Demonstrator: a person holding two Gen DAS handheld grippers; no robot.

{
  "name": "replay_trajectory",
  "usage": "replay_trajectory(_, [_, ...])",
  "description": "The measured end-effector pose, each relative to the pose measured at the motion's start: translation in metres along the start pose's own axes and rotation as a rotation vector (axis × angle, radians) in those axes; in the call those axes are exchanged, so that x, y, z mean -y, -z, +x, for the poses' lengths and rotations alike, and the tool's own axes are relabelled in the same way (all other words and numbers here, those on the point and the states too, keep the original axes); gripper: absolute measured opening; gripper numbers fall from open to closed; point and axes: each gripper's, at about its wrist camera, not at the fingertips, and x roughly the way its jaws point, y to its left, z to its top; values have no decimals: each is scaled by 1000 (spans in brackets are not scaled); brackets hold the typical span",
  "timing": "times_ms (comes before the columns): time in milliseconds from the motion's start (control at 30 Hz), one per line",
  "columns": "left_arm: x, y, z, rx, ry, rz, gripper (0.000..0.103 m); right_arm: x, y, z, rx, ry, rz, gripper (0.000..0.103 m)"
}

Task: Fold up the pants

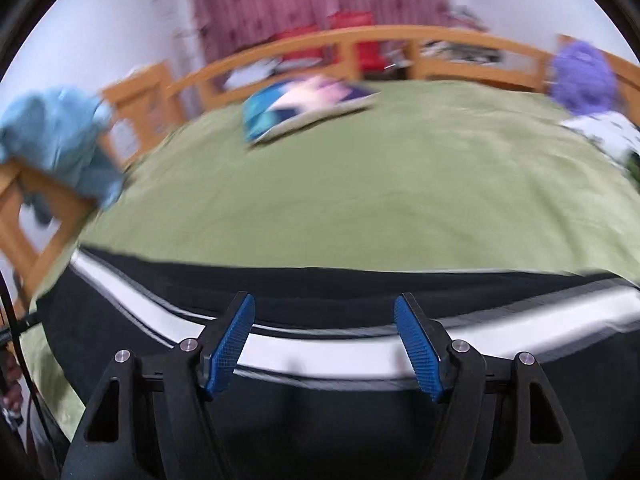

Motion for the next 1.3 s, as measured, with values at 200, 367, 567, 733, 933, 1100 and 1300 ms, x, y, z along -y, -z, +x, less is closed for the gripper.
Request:
replay_trajectory(200, [-43,2,-3,11,-15,-31,66,-72,-12,83,-162,-62,-170,72])
replay_trajectory(367, [-63,3,9,4,10,-61,66,-99,-3,116,-301,-27,-273,49])
replay_trajectory(567, [-78,7,20,-6,37,-89,66,-115,-20,78,-152,-2,-316,13])
replay_trajectory(733, [-87,4,18,7,29,-99,66,-100,-49,94,-131,12,-170,13])
replay_trajectory(933, [-104,1,12,23,-26,-114,66,-108,-24,131,-233,95,-197,32])
replay_trajectory(1100, [-121,-6,18,31,-76,-142,66,-108,-17,75,-152,19,-105,57])
replay_trajectory(1300, [-125,-47,33,79,-68,-101,65,-88,13,19,-109,54,-46,59])
